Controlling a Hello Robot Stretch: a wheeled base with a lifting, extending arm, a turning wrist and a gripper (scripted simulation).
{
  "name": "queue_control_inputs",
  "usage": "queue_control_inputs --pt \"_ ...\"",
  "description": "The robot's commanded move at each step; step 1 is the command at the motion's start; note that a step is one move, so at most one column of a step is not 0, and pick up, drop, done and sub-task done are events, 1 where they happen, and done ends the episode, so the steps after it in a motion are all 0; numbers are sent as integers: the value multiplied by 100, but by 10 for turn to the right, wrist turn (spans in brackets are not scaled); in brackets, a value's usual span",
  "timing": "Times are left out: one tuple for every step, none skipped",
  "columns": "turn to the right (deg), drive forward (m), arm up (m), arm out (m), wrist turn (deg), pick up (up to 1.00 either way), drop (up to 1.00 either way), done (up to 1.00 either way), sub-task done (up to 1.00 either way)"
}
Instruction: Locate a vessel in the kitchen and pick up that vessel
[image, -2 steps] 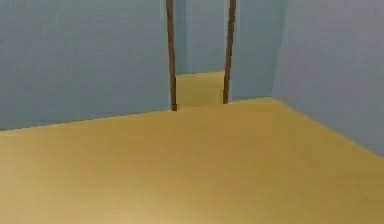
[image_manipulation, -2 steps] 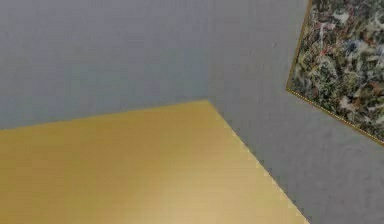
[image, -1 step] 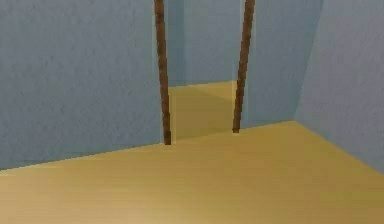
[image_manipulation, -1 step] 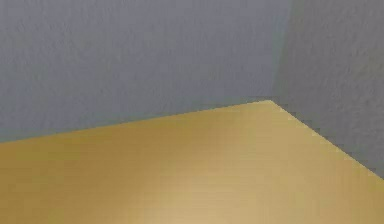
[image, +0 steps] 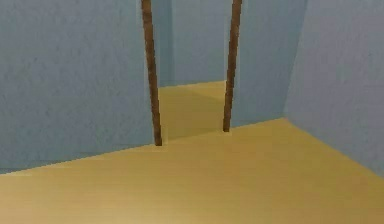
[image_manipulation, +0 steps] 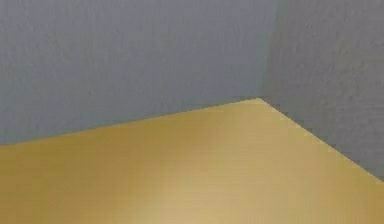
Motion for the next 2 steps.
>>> queue_control_inputs --pt "0 100 0 0 0 0 0 0 0" --pt "0 100 0 0 0 0 0 0 0"
